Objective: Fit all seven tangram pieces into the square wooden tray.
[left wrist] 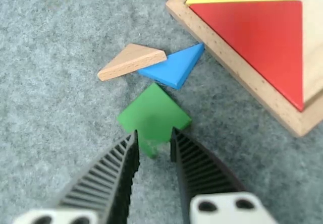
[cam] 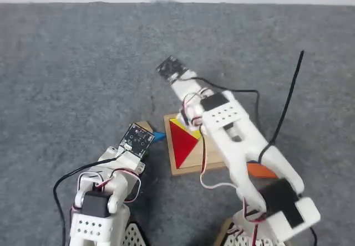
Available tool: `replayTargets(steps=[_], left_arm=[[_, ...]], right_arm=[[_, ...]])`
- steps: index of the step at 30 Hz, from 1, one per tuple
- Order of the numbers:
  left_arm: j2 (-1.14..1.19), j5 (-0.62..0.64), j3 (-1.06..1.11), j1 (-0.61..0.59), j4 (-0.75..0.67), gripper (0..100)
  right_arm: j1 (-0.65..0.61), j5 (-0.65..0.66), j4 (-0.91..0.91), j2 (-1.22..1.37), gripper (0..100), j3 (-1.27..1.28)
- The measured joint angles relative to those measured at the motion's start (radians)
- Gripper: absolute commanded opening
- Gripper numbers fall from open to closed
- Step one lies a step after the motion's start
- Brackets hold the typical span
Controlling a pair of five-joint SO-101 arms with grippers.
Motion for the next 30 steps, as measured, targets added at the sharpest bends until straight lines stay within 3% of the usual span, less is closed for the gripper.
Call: replayTargets(steps=[6,10,14,17,23,30], left_arm=[[0.0,0.0,0.0,0.0,0.0,10],[0.0,0.0,0.0,0.0,0.0,10],[0.0,0.0,0.0,0.0,0.0,10],[0.0,0.0,0.0,0.0,0.0,10],[0.0,0.0,0.0,0.0,0.0,10],[0.0,0.0,0.0,0.0,0.0,10]], right_arm=[[0.118,-0.061,0.112,-0.238,1.3,0.153],[0.23,-0.064,0.224,-0.425,9.8,0.262],[0.345,0.043,0.377,-0.476,21.0,0.302],[0.414,0.146,0.46,-0.474,22.9,0.336],[0.542,0.273,0.448,-0.393,23.0,0.422],[0.566,0.348,0.299,-0.255,23.1,0.46]])
